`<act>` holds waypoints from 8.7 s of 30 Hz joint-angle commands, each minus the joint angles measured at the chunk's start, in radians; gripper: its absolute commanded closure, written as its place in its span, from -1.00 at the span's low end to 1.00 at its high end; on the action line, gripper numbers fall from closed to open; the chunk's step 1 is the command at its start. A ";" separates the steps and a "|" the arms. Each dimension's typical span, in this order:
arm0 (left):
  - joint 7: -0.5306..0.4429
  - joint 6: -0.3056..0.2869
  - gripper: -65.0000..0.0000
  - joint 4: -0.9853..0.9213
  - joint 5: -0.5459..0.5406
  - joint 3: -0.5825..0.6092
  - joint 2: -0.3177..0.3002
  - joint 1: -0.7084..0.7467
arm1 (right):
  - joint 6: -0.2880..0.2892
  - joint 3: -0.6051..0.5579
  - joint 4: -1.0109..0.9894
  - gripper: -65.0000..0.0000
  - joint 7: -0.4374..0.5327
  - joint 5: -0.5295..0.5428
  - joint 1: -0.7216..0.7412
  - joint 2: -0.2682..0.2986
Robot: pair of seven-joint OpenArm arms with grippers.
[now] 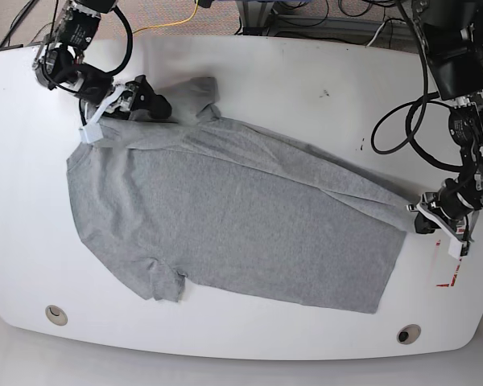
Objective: Layout the t-shirt on the table in an organized manner, then fold the t-shirt properly
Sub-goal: 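Hold the t-shirt edge with both grippers and lift it off the table, then stretch the held edge taut between both grippers above the t-shirt, then swing the t-shirt up and forward with both grippers, then lay the t-shirt down flat, dragging the held edge with both grippers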
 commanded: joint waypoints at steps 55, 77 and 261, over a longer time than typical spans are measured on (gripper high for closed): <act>-0.093 -0.078 1.00 0.099 -0.011 0.001 0.058 -0.155 | 0.005 0.039 0.059 1.00 0.014 0.060 0.161 0.179; -0.024 0.043 0.97 0.384 -0.022 -0.002 0.063 -0.634 | 0.005 -0.256 -0.489 1.00 0.040 -0.230 1.228 0.434; 0.351 -0.186 0.98 0.292 -0.040 0.038 0.057 -0.823 | 0.005 -0.262 -0.300 1.00 0.014 0.026 1.014 0.758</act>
